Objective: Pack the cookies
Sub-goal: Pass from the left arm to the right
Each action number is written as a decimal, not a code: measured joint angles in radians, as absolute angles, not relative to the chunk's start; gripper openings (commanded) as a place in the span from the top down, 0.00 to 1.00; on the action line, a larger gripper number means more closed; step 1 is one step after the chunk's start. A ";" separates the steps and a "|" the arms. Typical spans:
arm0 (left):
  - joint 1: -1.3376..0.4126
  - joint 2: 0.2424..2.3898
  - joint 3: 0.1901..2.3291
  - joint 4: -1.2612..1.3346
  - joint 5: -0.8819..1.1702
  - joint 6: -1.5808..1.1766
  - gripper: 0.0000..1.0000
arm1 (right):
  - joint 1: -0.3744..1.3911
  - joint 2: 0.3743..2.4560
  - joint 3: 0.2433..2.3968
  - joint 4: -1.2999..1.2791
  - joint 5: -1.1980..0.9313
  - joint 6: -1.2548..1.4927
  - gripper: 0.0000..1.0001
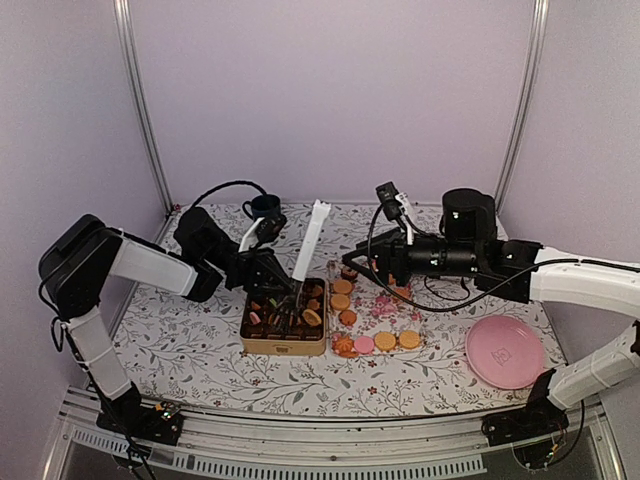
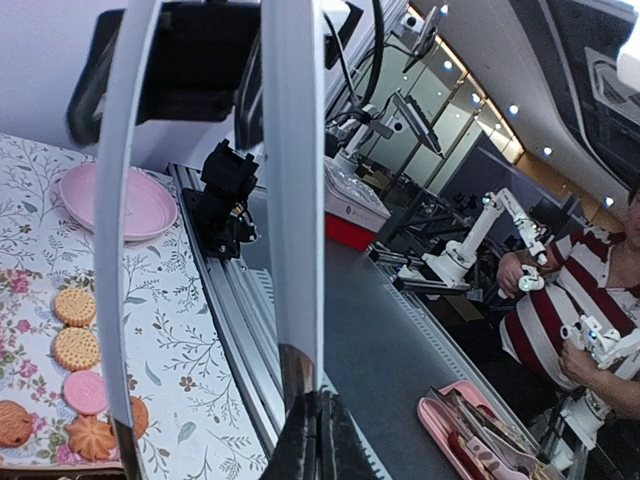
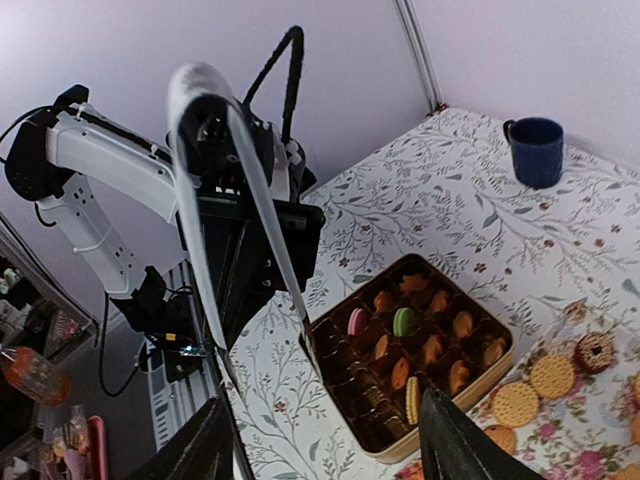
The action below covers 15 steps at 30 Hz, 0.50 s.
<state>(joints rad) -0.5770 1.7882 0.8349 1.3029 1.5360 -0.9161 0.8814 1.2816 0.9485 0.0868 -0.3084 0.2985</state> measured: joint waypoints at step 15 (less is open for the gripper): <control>-0.574 1.781 0.822 1.410 1.539 -1.122 1.00 | 0.890 1.504 1.183 0.115 -0.595 0.183 0.22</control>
<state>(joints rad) -0.5735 1.7809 0.8215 1.4101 1.5387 -1.1225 0.8902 1.5036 1.1831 0.1154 -0.5953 0.1825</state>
